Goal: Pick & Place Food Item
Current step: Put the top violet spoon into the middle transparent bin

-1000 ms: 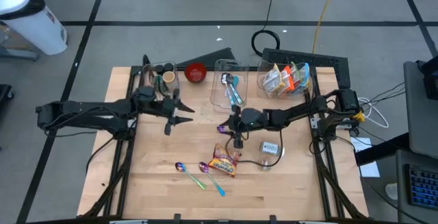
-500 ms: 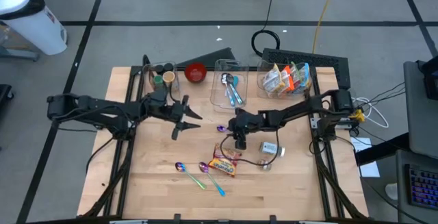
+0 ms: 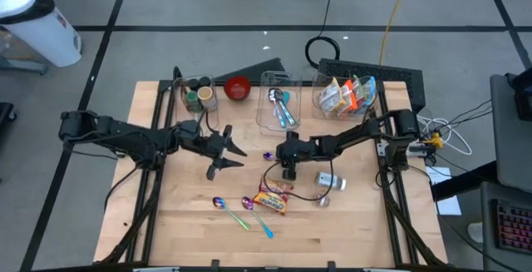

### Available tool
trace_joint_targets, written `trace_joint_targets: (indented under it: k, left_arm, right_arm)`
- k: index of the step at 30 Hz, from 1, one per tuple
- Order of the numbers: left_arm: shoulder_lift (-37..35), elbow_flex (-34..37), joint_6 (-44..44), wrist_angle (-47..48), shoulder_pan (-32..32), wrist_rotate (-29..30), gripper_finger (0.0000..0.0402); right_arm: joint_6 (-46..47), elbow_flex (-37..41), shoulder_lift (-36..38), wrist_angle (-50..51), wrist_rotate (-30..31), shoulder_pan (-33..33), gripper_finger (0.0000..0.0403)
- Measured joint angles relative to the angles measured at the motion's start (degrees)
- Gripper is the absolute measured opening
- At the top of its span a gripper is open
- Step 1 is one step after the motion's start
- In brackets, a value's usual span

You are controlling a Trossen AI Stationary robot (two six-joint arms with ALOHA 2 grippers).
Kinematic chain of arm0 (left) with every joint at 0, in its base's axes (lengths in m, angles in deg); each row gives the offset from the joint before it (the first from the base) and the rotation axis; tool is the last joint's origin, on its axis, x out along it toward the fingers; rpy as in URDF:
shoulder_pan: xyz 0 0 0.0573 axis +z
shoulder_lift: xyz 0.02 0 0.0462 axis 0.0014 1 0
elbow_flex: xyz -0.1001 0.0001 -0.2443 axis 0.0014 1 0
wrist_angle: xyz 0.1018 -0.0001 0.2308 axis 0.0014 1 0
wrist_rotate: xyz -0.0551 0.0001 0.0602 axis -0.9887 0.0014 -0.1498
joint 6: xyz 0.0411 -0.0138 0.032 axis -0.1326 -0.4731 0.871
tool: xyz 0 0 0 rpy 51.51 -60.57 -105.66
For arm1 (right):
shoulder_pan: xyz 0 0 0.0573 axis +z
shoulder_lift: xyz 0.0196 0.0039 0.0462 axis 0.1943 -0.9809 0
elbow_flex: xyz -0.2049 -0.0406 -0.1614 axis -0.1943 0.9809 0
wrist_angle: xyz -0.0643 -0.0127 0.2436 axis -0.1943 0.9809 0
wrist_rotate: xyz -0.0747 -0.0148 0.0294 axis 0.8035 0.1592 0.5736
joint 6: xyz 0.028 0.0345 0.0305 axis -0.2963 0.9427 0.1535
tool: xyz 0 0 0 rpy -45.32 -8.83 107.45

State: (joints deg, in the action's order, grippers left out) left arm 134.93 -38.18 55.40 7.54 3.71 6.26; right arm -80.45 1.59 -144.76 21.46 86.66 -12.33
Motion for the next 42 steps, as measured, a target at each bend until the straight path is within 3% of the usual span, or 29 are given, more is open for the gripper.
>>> trace_joint_targets:
  k: [4, 8, 17, 24, 32, 37, 42]
  left_arm:
    - [0.0, 0.0, -1.3, 0.0, -2.1, 4.6, 0.0163]
    - [0.0, 0.0, -2.4, 0.0, -4.1, 5.6, 0.0163]
    - [0.0, 0.0, -2.9, 0.0, -9.3, 10.9, 0.0163]
    - [0.0, 0.0, -3.0, 4.1, -12.9, 15.4, 0.0163]
    - [0.0, 0.0, -2.5, 4.4, -13.8, 22.0, 0.0163]
    - [0.0, 0.0, -4.5, 3.9, -13.8, 22.6, 0.0163]
    - [0.0, 0.0, -7.3, 4.0, -13.8, 22.6, 0.0163]
  right_arm:
    - [3.0, 0.0, -0.1, 1.5, -0.1, 0.2, 0.0067]
    - [5.6, 0.0, -0.1, 1.6, -0.1, 0.2, 0.0010]
    - [7.4, 0.3, 2.5, -0.6, 1.3, 3.1, 0.0003]
    - [7.2, 0.3, 12.0, 6.2, 10.6, 6.6, 0.0001]
    - [7.2, 0.2, 24.6, 7.7, 12.2, 5.4, 0.0001]
    - [8.7, 0.2, 31.4, 6.9, 12.4, 3.8, 0.0001]
    - [3.8, 0.2, 35.3, 2.0, 16.7, 2.9, 0.0000]
